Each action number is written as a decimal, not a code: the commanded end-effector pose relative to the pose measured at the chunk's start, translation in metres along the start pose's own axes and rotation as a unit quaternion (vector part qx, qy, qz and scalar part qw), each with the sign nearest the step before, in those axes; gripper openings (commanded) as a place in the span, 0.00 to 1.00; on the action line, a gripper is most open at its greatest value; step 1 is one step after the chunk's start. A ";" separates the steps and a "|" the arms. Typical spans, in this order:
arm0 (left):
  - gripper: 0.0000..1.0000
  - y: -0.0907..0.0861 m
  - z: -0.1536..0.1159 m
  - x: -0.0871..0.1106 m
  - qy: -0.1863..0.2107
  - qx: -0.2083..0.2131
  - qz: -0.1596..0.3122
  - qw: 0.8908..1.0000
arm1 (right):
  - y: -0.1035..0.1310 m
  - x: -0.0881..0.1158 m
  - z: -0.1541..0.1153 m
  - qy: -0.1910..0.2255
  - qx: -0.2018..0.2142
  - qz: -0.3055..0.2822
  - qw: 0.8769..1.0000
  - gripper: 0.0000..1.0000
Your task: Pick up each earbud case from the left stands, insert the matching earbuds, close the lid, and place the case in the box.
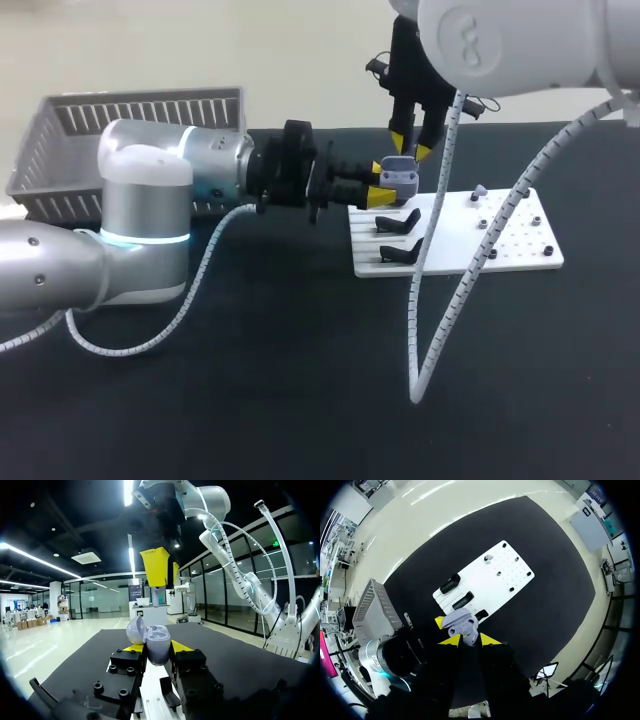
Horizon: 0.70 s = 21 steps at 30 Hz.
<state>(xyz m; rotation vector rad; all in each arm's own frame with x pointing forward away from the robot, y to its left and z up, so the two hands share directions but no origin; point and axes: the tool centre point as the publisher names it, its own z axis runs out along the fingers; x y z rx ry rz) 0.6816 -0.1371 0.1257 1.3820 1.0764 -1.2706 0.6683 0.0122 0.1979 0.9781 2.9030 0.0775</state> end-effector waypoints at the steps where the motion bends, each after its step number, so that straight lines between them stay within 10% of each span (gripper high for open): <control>1: 0.00 -0.002 0.000 0.000 0.000 -0.003 0.001 1.000 | 0.004 0.005 0.004 -0.004 0.014 0.003 1.000 0.00; 21: 0.00 -0.002 0.000 0.000 0.000 -0.003 0.001 1.000 | 0.009 0.007 0.013 -0.038 0.038 0.052 0.997 0.00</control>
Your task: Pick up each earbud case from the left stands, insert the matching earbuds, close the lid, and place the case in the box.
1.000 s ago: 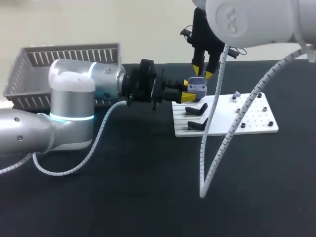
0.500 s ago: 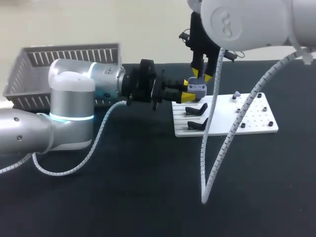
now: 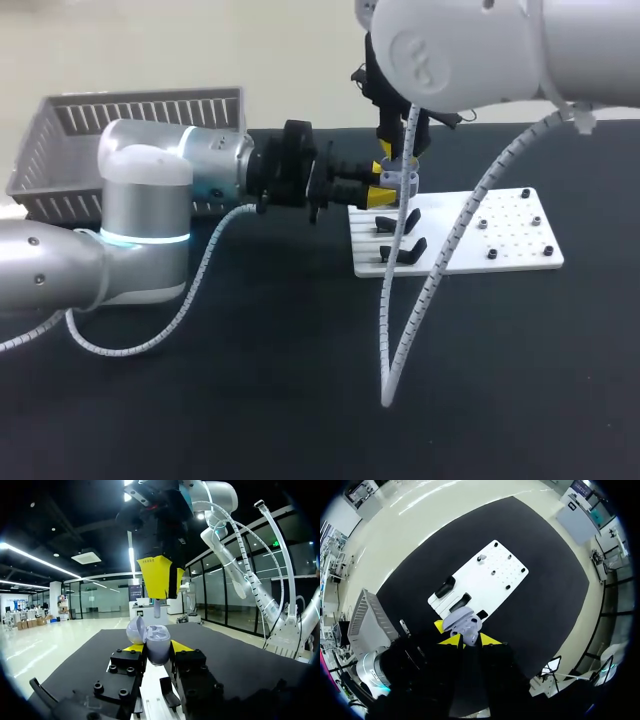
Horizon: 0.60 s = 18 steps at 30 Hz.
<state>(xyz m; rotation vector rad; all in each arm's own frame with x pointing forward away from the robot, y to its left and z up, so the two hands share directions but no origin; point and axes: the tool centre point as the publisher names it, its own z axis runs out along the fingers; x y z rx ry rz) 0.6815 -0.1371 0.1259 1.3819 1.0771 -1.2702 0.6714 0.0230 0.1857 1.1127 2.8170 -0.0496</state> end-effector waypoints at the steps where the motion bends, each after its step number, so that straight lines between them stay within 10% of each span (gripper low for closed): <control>1: 0.00 -0.002 0.000 0.001 -0.001 -0.003 0.001 1.000 | -0.001 0.002 0.001 -0.007 0.003 0.003 1.000 0.00; 18: 0.00 -0.002 0.000 0.001 -0.001 -0.003 0.001 1.000 | -0.001 -0.004 0.013 0.003 0.011 0.007 1.000 0.00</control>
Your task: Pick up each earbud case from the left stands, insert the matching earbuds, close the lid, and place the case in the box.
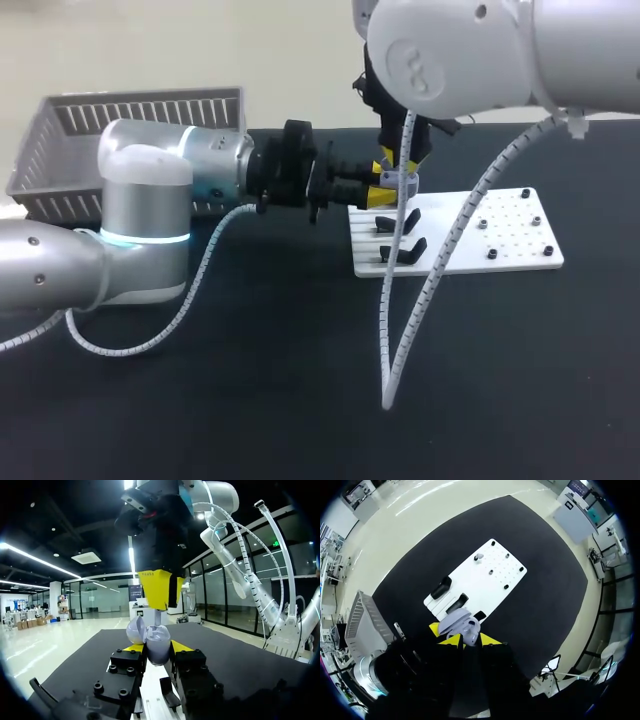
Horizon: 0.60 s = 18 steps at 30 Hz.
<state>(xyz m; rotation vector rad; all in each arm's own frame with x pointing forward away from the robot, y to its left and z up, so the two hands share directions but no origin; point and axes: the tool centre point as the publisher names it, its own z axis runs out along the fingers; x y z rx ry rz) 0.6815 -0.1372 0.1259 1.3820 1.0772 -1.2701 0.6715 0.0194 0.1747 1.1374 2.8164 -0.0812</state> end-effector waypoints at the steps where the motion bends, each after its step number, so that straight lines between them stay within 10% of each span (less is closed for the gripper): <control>1: 0.00 -0.002 0.000 0.001 -0.001 -0.003 0.001 1.000 | 0.001 -0.003 0.002 0.003 -0.001 0.001 1.000 0.00; 18: 0.00 -0.002 0.000 0.001 -0.001 -0.003 0.001 1.000 | 0.002 -0.011 0.009 0.011 -0.001 0.001 1.000 0.00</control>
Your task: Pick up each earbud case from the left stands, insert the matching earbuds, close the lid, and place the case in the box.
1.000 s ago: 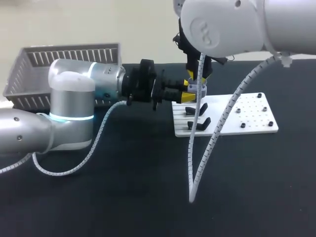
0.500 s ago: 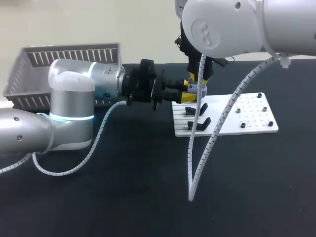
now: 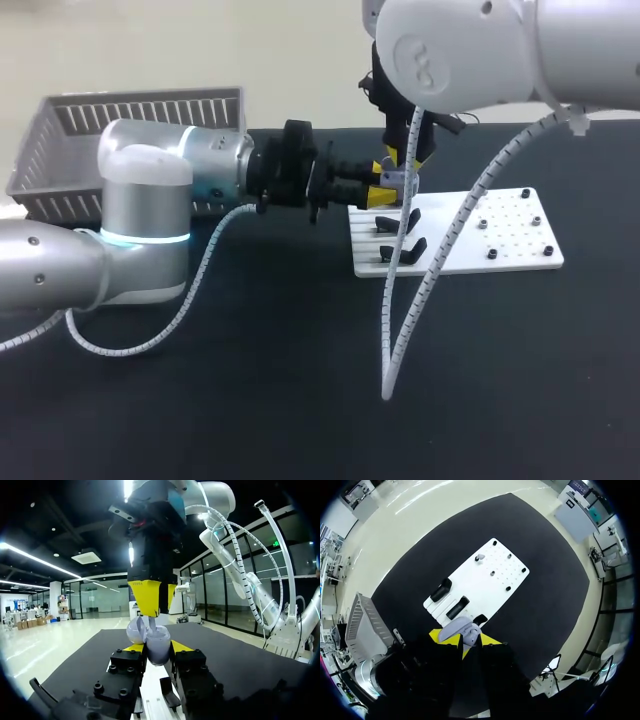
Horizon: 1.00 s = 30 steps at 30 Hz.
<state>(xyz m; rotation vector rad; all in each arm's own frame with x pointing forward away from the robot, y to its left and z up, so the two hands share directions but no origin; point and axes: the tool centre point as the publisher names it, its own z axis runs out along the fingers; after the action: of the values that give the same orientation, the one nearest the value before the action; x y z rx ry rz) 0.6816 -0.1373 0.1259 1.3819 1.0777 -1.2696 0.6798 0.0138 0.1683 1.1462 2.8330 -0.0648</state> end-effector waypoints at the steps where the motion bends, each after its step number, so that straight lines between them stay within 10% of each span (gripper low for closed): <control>1: 0.00 -0.002 0.000 0.001 -0.001 -0.003 0.001 1.000 | 0.001 -0.002 0.003 0.000 0.001 -0.001 1.000 0.00; 20: 0.00 -0.002 0.000 0.001 -0.001 -0.003 0.001 1.000 | -0.002 -0.002 0.010 0.020 -0.010 -0.010 1.000 0.00; 24: 0.00 -0.002 0.000 0.001 -0.001 -0.003 0.001 1.000 | -0.005 -0.001 0.008 0.024 -0.023 -0.013 0.999 0.54; 25: 0.00 -0.002 0.000 0.001 -0.001 -0.003 0.001 1.000 | -0.006 -0.001 0.006 0.024 -0.028 -0.014 0.999 1.00; 30: 0.00 -0.002 0.000 0.001 -0.001 -0.003 0.001 1.000 | -0.017 0.005 -0.005 0.030 -0.051 -0.018 0.998 1.00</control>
<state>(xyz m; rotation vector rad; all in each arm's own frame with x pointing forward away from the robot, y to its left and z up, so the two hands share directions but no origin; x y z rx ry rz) 0.6823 -0.1371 0.1258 1.3802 1.0782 -1.2694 0.6774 0.0144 0.1676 1.1020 2.8940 0.0481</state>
